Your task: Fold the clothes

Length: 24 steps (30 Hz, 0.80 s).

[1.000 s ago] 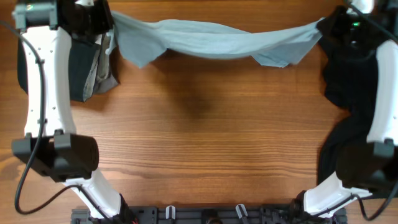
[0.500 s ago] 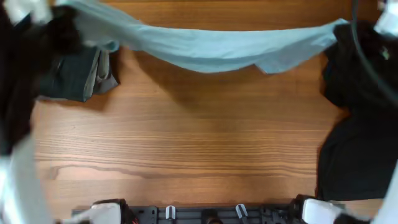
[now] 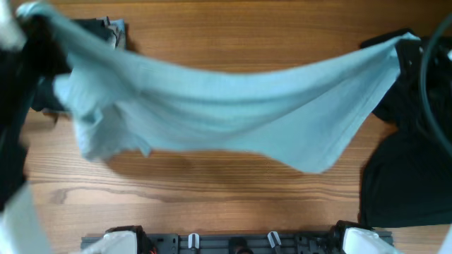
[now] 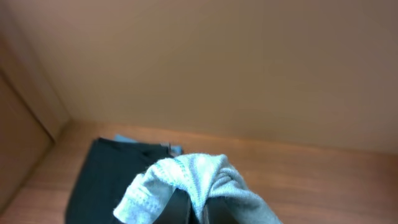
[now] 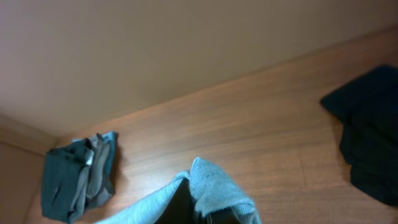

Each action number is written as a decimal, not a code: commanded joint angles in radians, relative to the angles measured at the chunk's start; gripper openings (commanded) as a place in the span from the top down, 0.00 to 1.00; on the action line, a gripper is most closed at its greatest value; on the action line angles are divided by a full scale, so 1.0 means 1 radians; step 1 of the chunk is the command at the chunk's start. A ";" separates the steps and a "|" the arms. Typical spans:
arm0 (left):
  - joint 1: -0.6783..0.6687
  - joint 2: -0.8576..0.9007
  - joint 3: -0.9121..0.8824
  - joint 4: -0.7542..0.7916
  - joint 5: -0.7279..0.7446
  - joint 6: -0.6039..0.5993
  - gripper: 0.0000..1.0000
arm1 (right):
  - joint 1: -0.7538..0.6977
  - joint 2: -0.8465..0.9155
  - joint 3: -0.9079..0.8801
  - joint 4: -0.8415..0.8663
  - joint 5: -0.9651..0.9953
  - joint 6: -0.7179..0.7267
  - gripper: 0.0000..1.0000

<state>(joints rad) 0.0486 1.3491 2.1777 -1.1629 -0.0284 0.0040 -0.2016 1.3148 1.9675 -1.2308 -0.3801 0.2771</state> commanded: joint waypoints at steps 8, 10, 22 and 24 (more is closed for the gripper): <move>-0.037 0.528 -0.017 0.398 0.240 -0.002 0.96 | 0.002 0.406 0.002 0.395 -0.185 0.018 0.96; -0.067 0.547 -0.011 0.522 0.253 -0.047 0.96 | 0.002 0.428 0.004 0.540 -0.271 0.049 0.96; -0.156 0.534 0.353 0.384 0.090 -0.007 0.96 | -0.034 0.379 0.207 0.449 -0.075 -0.129 0.96; -0.145 0.550 0.351 0.300 0.065 -0.007 0.96 | -0.033 0.394 0.196 0.394 -0.042 -0.148 0.96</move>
<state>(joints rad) -0.1246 1.8912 2.5160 -0.7715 0.1089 -0.0154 -0.2340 1.7096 2.1551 -0.7807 -0.5125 0.2142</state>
